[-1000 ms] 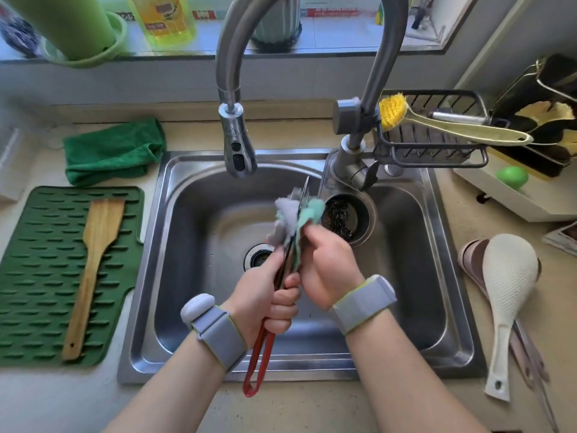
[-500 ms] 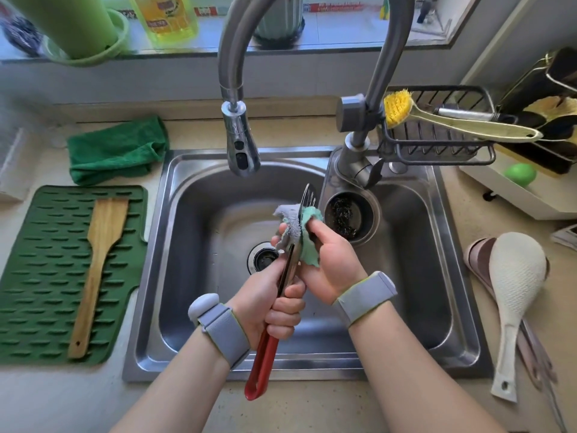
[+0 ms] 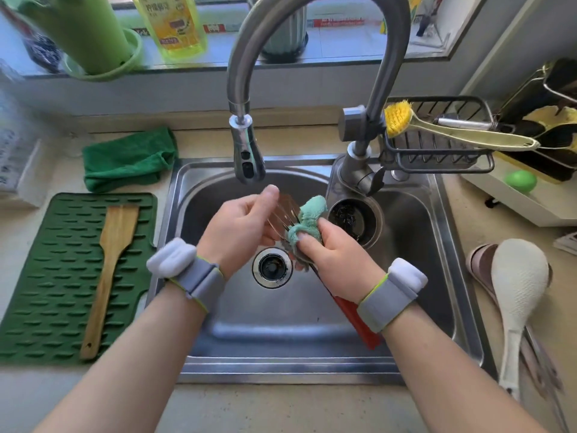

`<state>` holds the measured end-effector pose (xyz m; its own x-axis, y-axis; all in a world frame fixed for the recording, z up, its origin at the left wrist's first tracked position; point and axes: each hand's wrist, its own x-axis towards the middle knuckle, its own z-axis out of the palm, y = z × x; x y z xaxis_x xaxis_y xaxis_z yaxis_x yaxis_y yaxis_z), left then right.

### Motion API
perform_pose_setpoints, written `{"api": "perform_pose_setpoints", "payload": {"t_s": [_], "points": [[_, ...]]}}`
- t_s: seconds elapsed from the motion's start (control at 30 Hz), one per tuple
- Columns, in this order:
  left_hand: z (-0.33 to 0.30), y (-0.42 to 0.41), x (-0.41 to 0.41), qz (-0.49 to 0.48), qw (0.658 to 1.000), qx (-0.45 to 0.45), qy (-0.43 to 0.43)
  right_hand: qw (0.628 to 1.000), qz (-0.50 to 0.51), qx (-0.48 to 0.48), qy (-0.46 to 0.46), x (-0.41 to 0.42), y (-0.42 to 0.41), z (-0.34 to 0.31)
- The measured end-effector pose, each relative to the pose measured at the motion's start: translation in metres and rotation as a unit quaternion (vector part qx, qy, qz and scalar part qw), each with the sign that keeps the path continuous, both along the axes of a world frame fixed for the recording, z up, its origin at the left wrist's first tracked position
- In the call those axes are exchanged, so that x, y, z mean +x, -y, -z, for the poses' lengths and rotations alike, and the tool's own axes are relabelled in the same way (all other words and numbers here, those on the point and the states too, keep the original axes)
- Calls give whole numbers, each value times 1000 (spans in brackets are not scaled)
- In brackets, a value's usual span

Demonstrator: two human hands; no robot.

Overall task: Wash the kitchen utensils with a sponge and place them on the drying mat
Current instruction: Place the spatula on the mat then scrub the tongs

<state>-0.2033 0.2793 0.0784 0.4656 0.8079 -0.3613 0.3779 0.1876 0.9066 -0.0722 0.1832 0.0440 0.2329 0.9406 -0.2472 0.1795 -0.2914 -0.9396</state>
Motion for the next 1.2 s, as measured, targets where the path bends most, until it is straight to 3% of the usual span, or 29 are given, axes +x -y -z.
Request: {"api": "perform_pose_setpoints", "payload": {"t_s": [0.2, 0.27, 0.37, 0.43, 0.53, 0.6, 0.67, 0.73, 0.87, 0.97, 1.07, 1.2], "points": [[-6, -8, -6, 111, 987, 60, -103, 989, -64, -42, 126, 3, -3, -9], [-5, -1, -7, 77, 993, 30, -89, 983, -33, -43, 176, -13, -10, -13], [-2, 10, -14, -21, 998, -38, -40, 935, 23, -6, 353, -53, -13, -11], [-2, 15, -22, -74, 993, -94, 0, 914, 30, 32, 403, -64, -9, -6], [-4, 20, -35, -116, 987, -113, 5, 896, 57, 60, 437, -39, 15, 21], [-6, 18, -44, -146, 982, -117, 11, 887, 105, 19, 450, -14, 40, 47], [-6, 16, -50, -162, 978, -129, 18, 899, 160, -24, 407, -2, 56, 56], [-5, 20, -48, -169, 975, -142, 26, 914, 185, 11, 360, -16, 46, 46], [2, 38, -34, -188, 967, -160, 57, 899, 103, 112, 411, -87, 3, 12], [1, 40, -37, -217, 958, -174, 76, 879, 50, 130, 456, -82, 3, 11], [-3, 31, -54, -244, 955, -154, 71, 866, 80, 66, 490, -31, 38, 41], [-4, 25, -64, -240, 958, -141, 66, 886, 165, -41, 431, 3, 59, 60]]}}
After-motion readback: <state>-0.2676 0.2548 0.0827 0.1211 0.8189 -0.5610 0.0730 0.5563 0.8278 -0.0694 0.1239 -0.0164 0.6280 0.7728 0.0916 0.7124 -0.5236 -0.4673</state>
